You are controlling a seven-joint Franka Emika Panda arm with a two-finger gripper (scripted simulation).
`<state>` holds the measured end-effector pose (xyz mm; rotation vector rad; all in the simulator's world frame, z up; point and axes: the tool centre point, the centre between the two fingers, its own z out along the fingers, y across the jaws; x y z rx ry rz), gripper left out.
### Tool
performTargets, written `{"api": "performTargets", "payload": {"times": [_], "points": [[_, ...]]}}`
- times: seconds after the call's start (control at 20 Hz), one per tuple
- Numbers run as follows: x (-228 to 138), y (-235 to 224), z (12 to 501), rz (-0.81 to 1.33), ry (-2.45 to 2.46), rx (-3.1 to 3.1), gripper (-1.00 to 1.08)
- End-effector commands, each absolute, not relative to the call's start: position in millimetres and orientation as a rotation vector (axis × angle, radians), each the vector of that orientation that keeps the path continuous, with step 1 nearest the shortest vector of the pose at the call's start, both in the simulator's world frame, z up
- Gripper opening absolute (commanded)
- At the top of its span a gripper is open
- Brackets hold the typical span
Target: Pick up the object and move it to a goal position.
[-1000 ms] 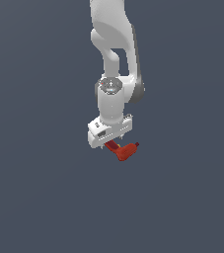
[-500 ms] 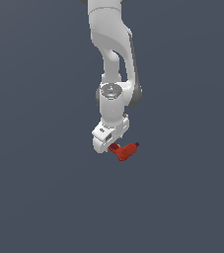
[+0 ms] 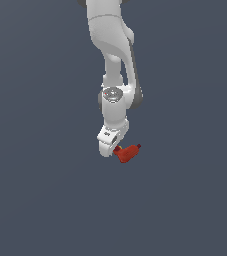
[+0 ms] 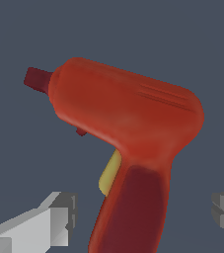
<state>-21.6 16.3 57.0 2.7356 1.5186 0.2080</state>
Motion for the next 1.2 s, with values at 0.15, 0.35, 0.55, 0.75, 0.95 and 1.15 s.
{"api": "performTargets", "payload": {"times": [0.15, 0.35, 0.55, 0.75, 0.95, 1.15], "points": [[-23, 18, 54, 0.221, 1.576, 2.702, 1.08], [-23, 18, 53, 0.220, 1.574, 2.703, 1.08], [-22, 19, 46, 0.221, 1.576, 2.702, 1.08], [-21, 20, 33, 0.221, 1.579, 2.700, 1.08], [-21, 20, 26, 0.221, 1.581, 2.698, 1.08], [-21, 20, 25, 0.221, 1.581, 2.698, -1.00]]}}
